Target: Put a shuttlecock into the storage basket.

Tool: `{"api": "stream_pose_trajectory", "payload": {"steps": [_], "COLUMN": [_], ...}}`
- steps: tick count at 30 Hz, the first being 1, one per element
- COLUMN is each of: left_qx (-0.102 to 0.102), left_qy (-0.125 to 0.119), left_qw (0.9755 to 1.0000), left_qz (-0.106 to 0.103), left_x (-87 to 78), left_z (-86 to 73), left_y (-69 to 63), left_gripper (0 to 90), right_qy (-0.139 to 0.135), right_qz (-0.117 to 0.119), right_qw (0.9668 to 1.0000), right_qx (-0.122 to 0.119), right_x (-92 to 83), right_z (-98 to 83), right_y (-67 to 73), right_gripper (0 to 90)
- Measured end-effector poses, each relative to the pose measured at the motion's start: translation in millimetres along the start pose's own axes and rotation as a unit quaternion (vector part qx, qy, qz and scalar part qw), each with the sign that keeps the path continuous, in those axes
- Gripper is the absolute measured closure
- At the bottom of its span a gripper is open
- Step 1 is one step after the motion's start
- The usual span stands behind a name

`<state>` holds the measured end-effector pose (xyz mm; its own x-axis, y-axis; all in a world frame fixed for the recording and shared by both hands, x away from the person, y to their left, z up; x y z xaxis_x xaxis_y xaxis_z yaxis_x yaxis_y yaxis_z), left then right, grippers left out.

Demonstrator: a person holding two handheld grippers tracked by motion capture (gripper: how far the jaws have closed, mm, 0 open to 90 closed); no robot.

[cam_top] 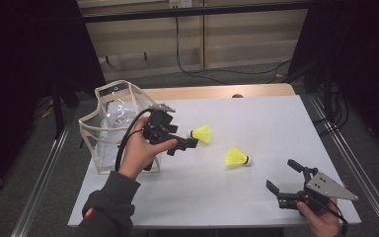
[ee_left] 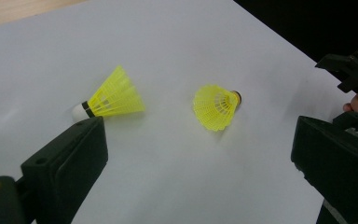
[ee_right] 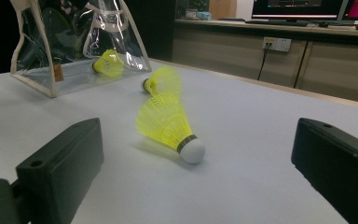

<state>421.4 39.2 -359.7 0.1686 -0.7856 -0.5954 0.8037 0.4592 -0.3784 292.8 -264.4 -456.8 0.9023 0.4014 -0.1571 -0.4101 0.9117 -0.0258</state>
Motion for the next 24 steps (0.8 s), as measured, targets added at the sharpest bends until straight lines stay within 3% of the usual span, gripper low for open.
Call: {"api": "stream_pose_trajectory", "payload": {"steps": [16,24], "left_qx": [0.004,0.02], "left_qy": [-0.003,0.008], "left_qw": [0.9999,0.9997], "left_qz": [-0.013,-0.015], "left_x": [15.6,25.8], "left_z": [-5.8,-10.7], "left_y": [-3.3,-4.9], "left_gripper": [2.5,1.7], "right_qy": [0.0,-0.001], "right_qz": [0.001,-0.001], "right_qw": [1.0,1.0], "right_qx": [-0.001,0.001], "right_x": [0.1,-0.2], "right_z": [0.0,0.4], "right_y": [-0.2,-0.9], "right_gripper": [2.0,2.0]}}
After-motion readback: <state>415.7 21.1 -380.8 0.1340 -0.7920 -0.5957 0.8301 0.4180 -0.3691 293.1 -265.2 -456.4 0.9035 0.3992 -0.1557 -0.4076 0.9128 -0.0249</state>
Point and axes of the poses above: each handheld gripper's, and its own axes: x roughly forward along the jaws, z roughly out of its top, y roughly to its left, the point moved 7 cm from there along x, roughly forward along the jaws, and after that the axes turned 8 degrees about -z, right-handed, at the moved point
